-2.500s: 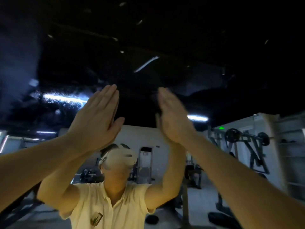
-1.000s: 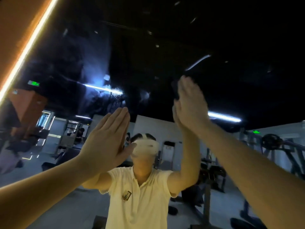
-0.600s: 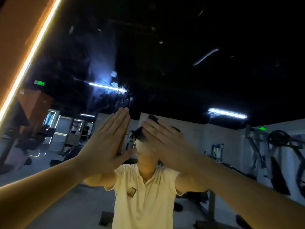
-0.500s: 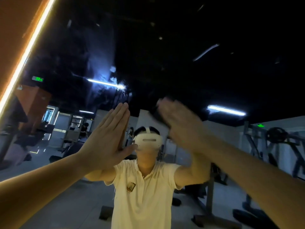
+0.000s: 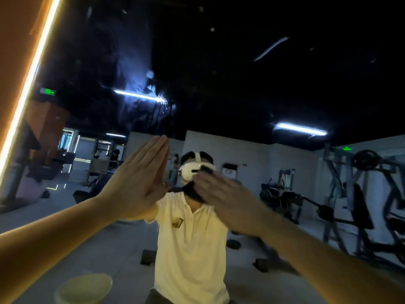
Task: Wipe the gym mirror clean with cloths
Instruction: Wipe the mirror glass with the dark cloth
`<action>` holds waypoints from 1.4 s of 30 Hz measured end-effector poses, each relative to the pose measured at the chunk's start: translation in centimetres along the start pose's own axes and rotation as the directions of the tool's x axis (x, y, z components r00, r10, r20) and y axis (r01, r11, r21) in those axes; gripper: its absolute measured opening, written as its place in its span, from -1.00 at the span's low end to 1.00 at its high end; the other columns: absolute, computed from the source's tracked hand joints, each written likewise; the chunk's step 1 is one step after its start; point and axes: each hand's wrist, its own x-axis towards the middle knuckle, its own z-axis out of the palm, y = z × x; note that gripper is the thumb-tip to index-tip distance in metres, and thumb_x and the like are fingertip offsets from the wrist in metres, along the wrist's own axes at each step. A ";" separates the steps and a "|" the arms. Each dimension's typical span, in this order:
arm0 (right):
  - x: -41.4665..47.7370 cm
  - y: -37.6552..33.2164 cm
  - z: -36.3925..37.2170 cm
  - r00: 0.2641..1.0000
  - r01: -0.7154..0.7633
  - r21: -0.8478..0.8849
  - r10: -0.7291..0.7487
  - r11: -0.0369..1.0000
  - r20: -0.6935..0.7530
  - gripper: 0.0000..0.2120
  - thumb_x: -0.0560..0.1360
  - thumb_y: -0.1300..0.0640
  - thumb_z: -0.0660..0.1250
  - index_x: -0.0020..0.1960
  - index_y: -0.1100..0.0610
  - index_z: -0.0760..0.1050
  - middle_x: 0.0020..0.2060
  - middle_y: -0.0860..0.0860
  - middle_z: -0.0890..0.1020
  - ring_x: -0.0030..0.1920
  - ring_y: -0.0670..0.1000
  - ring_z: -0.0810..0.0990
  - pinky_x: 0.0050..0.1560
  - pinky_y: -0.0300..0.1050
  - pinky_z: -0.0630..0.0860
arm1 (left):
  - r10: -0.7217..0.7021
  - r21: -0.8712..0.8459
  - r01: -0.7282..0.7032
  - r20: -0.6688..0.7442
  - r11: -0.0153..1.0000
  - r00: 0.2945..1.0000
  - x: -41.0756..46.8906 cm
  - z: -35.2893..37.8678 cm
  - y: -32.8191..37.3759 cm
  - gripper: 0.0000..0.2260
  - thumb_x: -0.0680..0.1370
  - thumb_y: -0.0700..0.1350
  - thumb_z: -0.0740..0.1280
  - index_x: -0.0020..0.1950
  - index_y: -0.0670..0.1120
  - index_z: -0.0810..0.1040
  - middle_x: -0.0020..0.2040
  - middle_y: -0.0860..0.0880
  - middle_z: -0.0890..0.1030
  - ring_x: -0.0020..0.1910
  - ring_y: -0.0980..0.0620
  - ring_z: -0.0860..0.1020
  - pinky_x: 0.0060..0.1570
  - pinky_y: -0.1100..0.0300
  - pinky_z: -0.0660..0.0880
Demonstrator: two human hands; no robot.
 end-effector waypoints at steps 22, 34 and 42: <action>-8.1 -5.0 2.8 0.955 -0.289 0.118 0.277 0.950 0.109 -0.43 0.59 0.15 0.23 0.57 0.26 0.24 0.57 0.22 0.27 0.58 0.24 0.19 0.50 0.32 0.27 | -0.131 -0.073 0.129 -0.022 0.989 0.991 -11.4 3.5 5.2 -0.37 0.69 0.05 0.14 0.65 -0.29 0.13 0.68 -0.24 0.09 0.67 -0.18 0.06 0.57 -0.26 0.18; -3.5 -21.2 3.1 0.910 -0.410 0.271 0.410 0.871 0.060 -0.36 0.64 0.13 0.18 0.64 0.23 0.05 0.64 0.20 -0.01 0.66 0.19 -0.14 0.63 0.17 -0.21 | -0.175 -0.071 0.170 -0.065 0.983 0.983 -11.2 5.7 5.8 -0.29 0.67 0.09 0.11 0.66 -0.33 -0.01 0.67 -0.30 -0.02 0.68 -0.24 -0.04 0.62 -0.23 0.00; -12.1 -14.8 3.2 0.860 -0.509 0.166 0.491 0.844 0.142 -0.43 0.66 0.08 0.20 0.61 0.20 0.16 0.63 0.16 0.14 0.66 0.14 -0.02 0.60 0.28 0.09 | -0.216 -0.064 0.209 -0.121 0.976 0.969 -10.9 6.6 6.6 -0.28 0.67 0.12 0.06 0.65 -0.34 -0.02 0.67 -0.33 -0.01 0.67 -0.27 -0.04 0.62 -0.25 -0.01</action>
